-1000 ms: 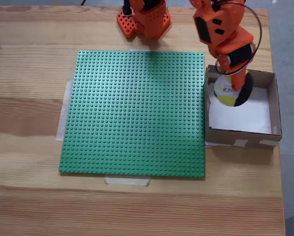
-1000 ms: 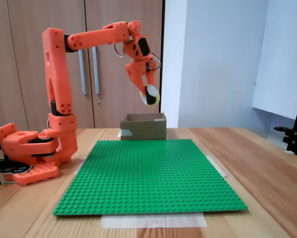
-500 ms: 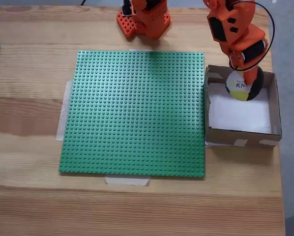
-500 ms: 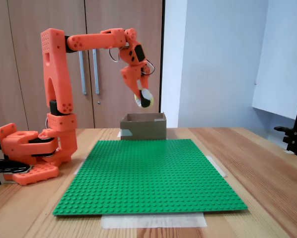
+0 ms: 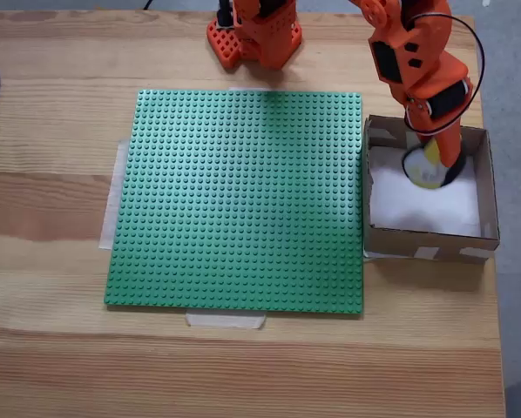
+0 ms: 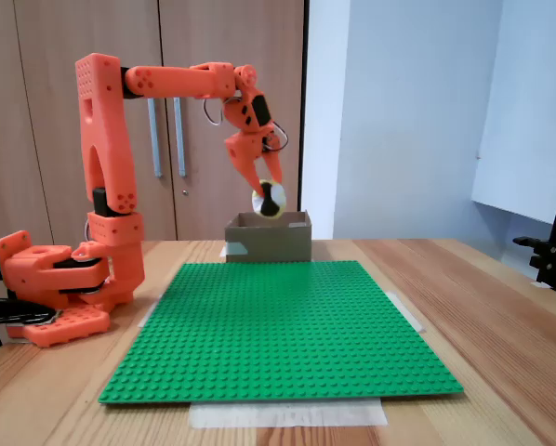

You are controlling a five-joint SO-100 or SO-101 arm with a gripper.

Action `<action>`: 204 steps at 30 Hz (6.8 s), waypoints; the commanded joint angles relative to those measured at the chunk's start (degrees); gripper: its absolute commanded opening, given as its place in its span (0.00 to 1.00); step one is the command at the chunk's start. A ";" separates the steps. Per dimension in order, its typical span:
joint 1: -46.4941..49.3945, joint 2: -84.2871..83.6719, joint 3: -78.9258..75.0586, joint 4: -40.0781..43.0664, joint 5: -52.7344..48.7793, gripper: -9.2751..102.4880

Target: Pick the ball and put it in the box.

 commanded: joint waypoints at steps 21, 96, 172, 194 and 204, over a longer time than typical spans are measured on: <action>6.50 26.46 21.88 -10.99 -8.61 0.25; 45.44 71.98 74.62 -18.46 -14.50 0.22; 44.74 91.93 102.74 -26.19 -17.84 0.15; 45.00 91.93 105.47 -26.02 -18.63 0.08; 45.00 91.93 105.47 -26.02 -18.72 0.08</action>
